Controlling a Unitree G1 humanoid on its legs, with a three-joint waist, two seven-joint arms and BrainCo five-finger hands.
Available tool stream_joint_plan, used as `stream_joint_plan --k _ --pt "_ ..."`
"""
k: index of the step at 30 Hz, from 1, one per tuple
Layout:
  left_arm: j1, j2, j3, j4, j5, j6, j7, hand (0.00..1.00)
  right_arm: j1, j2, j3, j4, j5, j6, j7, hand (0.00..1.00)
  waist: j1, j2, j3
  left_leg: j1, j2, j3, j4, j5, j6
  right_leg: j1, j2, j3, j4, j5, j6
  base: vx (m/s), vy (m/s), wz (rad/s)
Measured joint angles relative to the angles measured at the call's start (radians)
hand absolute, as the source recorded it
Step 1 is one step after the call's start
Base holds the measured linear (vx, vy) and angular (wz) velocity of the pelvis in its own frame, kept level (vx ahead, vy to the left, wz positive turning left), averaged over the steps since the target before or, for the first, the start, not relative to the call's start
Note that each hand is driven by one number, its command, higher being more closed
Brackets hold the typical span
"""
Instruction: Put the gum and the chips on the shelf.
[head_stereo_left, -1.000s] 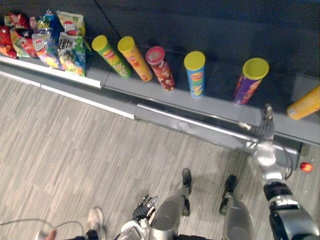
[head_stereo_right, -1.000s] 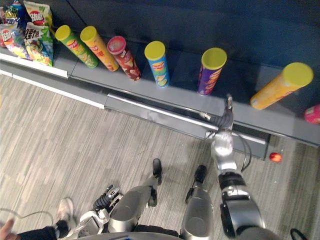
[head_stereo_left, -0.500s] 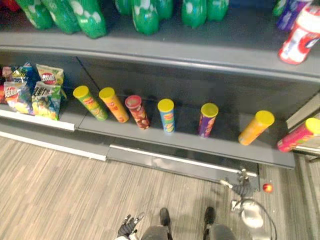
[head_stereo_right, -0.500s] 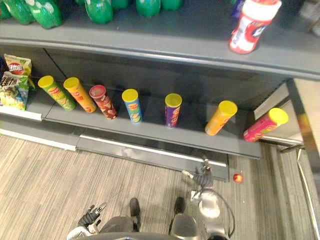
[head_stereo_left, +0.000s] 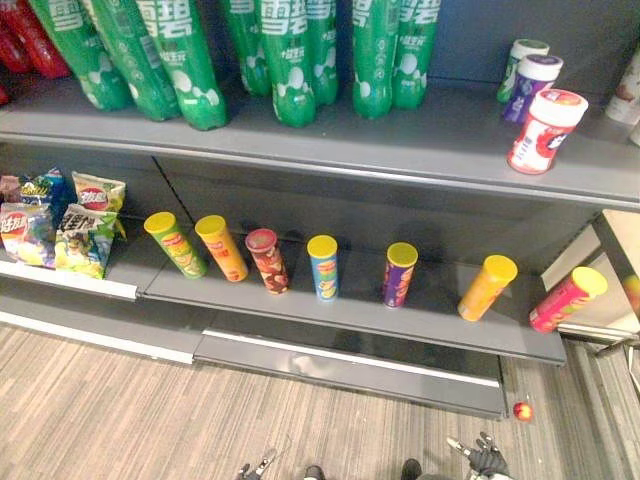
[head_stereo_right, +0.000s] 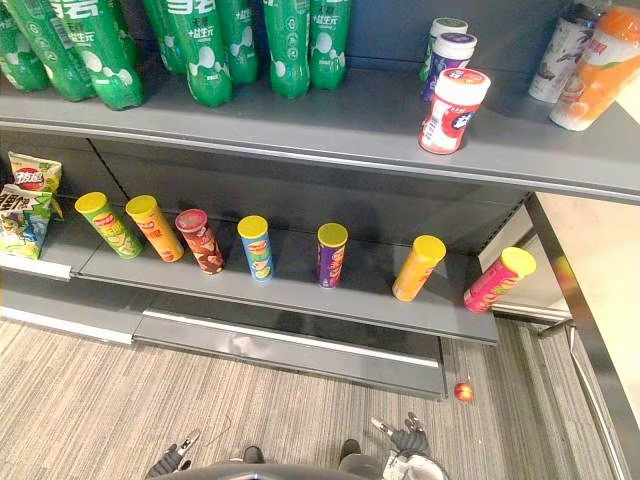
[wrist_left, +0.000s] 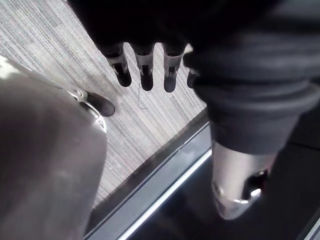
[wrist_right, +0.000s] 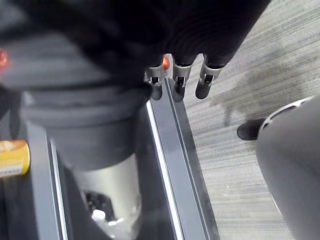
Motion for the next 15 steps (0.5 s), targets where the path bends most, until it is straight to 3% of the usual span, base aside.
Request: stream_joint_plan --k 4,15 --pt "0.0 0.002 0.006 0.031 -0.031 0.019 -0.015 0.0 -0.018 0.004 -0.03 0.04 0.061 0.074 -0.006 0.0 0.0 -0.001 -0.014 0.011 -0.007 -0.01 0.0 -0.005 0.004 0.02 -0.006 -0.013 -0.007 0.0 0.001 0.0 0.016 0.07" --pt "0.0 0.029 -0.03 0.044 -0.04 0.068 -0.043 0.0 -0.047 0.0 -0.034 0.087 0.111 0.151 0.002 0.0 0.003 -0.011 -0.027 0.013 -0.025 -0.041 0.0 -0.004 0.009 0.046 -0.021 -0.042 -0.022 0.003 0.007 0.0 0.012 0.09"
